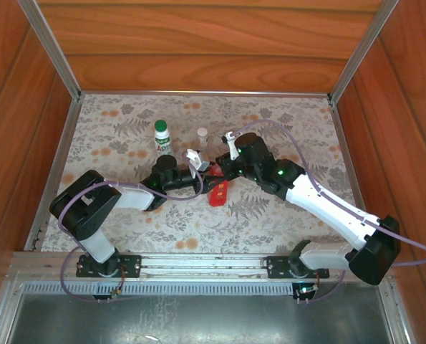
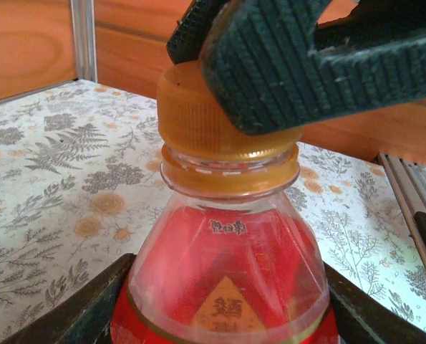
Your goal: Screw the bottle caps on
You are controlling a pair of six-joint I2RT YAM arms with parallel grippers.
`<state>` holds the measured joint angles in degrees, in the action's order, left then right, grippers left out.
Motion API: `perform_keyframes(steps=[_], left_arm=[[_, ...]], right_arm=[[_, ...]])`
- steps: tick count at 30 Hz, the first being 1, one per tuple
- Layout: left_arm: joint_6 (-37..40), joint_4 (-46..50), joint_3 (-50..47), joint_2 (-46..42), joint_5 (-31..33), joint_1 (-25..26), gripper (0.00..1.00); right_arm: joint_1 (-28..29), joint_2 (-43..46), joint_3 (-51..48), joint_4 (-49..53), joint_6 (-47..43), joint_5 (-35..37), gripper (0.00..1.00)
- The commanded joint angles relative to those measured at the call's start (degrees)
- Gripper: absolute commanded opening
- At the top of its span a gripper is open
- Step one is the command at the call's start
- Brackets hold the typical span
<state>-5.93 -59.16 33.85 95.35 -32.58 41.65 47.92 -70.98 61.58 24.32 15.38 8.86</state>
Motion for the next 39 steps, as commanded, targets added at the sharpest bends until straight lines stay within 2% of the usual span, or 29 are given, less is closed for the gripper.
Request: perform_keyframes(steps=[1, 5, 18, 21, 24, 26, 31, 36, 39], left_arm=[[0.6, -1.6, 0.5, -1.2, 4.1, -1.1, 0.57], [0.7, -1.6, 0.4, -1.2, 3.9, -1.1, 0.58], [1.6, -1.1, -1.4, -1.6, 2.0, -1.2, 0.58], [2.0, -1.0, -1.8, -1.7, 0.9, -1.3, 0.58], [2.3, -0.8, -2.2, -1.6, -3.2, -1.8, 0.58], [2.3, -0.6, -2.6, -1.9, -7.3, -2.2, 0.58], [2.3, -0.4, -4.0, -2.9, -17.1, -3.0, 0.58], [2.1, -0.3, -4.7, -3.4, -21.6, -3.6, 0.58], [2.5, -0.2, -5.1, -3.4, -22.4, -4.0, 0.58]], right_arm=[[0.0, -1.0, -1.5, 7.6, 3.7, -2.4, 0.26], [0.0, -0.6, -1.8, 6.9, 3.3, -3.9, 0.27], [0.0, 0.3, 4.3, 10.0, -3.7, -5.4, 0.49], [-0.1, 1.6, 4.9, 11.1, -7.6, -5.7, 0.58], [-0.3, 4.1, 4.4, 11.6, -15.3, -7.9, 0.63], [-1.8, 6.1, 3.9, 11.1, -18.7, -12.5, 0.65], [-9.6, 6.1, 6.7, 12.3, -24.6, -30.2, 0.62], [-13.2, -0.1, 12.8, 20.5, -38.9, -42.2, 0.6], [-14.5, -4.4, 15.7, 23.4, -45.8, -45.9, 0.6]])
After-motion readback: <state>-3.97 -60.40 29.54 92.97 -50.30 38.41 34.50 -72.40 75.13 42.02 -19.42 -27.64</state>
